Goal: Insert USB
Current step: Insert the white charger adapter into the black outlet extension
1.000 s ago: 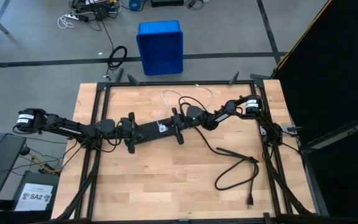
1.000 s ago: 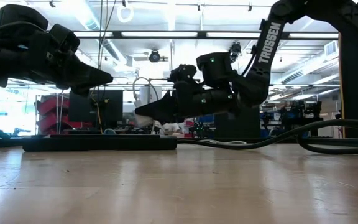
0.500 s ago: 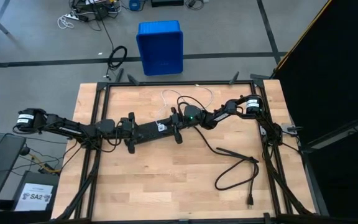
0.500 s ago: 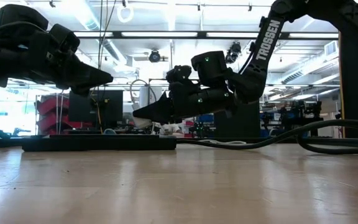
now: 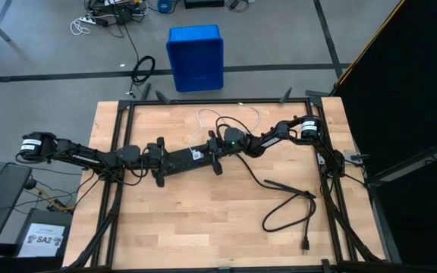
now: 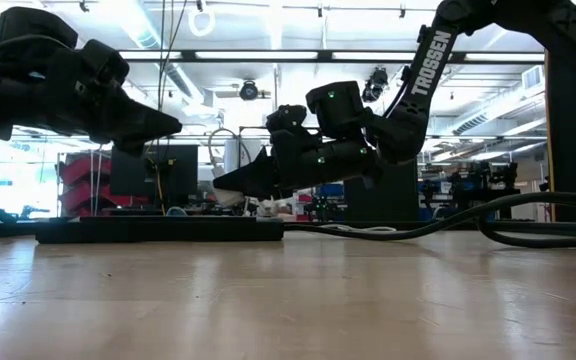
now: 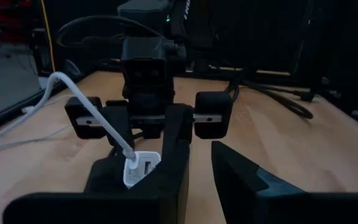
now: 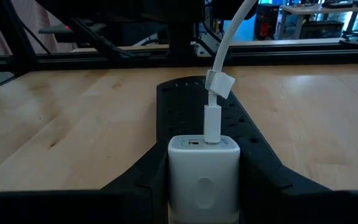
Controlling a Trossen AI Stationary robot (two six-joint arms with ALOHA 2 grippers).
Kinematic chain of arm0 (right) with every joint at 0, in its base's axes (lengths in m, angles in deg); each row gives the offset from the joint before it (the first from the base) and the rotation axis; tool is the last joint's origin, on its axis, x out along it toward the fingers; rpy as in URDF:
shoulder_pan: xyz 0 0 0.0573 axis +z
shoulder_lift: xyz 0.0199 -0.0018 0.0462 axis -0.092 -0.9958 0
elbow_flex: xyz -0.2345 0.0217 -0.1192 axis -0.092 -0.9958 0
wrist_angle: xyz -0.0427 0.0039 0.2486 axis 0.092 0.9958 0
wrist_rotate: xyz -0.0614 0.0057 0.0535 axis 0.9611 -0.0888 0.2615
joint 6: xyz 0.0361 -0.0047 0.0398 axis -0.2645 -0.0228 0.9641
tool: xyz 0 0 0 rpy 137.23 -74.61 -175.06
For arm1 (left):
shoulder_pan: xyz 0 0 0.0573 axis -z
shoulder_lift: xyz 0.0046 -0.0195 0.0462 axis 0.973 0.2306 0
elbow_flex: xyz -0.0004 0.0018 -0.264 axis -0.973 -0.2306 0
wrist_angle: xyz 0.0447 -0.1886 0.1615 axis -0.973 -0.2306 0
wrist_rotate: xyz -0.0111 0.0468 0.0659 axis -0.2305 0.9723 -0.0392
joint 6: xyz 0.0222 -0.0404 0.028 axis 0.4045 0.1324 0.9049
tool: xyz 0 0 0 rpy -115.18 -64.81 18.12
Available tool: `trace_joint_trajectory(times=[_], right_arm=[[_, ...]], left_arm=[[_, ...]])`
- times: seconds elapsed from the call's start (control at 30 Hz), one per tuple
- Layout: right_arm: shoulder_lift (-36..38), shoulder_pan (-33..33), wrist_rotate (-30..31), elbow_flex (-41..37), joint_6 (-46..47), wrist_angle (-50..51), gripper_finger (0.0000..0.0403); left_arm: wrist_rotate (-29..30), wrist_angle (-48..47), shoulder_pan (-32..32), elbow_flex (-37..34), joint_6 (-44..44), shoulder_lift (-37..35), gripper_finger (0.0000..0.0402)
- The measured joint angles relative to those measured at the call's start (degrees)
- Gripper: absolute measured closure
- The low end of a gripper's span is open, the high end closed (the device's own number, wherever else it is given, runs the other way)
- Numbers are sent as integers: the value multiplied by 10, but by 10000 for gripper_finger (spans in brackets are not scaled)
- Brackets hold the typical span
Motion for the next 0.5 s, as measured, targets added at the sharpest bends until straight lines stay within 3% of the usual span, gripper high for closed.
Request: trace_joint_trajectory(times=[0.13,0.27,0.37,0.5], right_arm=[[0,0,0,0,0,-2,290],[-1,0,0,-1,0,-3,290],[-1,0,0,-1,0,-5,290],[-2,0,-1,-1,1,-6,290]], left_arm=[[6,-11,0,3,-24,0,347],[56,-83,-13,41,-62,0,341],[71,-142,-20,68,-57,9,328],[67,-144,-26,95,-48,31,298]])
